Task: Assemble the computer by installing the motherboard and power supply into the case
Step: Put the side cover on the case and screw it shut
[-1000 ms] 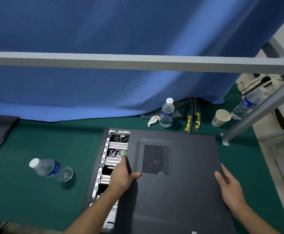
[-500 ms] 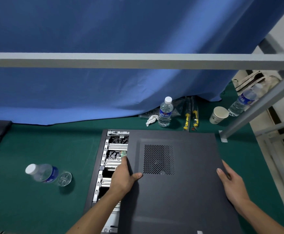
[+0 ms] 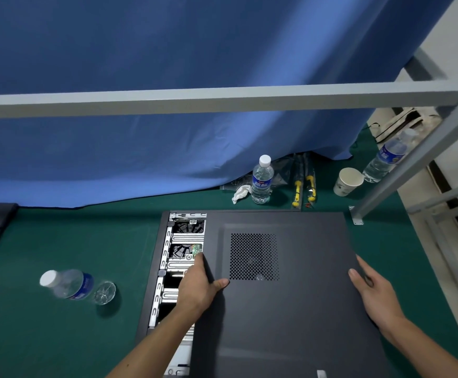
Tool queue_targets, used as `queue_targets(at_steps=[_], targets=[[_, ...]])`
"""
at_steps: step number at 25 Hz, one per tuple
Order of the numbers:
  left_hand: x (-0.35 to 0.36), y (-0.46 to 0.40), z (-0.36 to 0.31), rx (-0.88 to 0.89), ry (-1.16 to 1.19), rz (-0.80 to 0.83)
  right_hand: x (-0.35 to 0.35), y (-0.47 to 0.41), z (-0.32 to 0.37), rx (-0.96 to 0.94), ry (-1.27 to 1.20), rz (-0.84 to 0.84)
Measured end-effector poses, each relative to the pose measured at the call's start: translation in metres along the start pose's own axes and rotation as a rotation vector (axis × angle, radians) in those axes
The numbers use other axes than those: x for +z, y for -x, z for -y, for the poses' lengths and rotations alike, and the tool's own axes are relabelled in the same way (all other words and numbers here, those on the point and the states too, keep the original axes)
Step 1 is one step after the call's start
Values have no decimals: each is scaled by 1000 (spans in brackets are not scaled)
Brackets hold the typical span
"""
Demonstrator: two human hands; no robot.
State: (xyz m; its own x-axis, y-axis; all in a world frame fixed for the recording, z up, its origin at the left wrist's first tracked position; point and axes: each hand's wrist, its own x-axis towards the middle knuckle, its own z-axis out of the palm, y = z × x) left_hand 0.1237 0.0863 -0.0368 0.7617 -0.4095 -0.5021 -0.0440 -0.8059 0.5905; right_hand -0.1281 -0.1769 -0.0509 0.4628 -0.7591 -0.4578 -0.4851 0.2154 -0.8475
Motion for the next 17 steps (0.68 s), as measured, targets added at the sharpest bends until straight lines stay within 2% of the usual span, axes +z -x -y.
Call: queue_targets(at_steps=[12,17], targets=[[-4,0,7,39,-3,-2,-1,-4,1,-12,58,38],[-12,4,19,-15,-22,22,11,-1,4,6,52,5]])
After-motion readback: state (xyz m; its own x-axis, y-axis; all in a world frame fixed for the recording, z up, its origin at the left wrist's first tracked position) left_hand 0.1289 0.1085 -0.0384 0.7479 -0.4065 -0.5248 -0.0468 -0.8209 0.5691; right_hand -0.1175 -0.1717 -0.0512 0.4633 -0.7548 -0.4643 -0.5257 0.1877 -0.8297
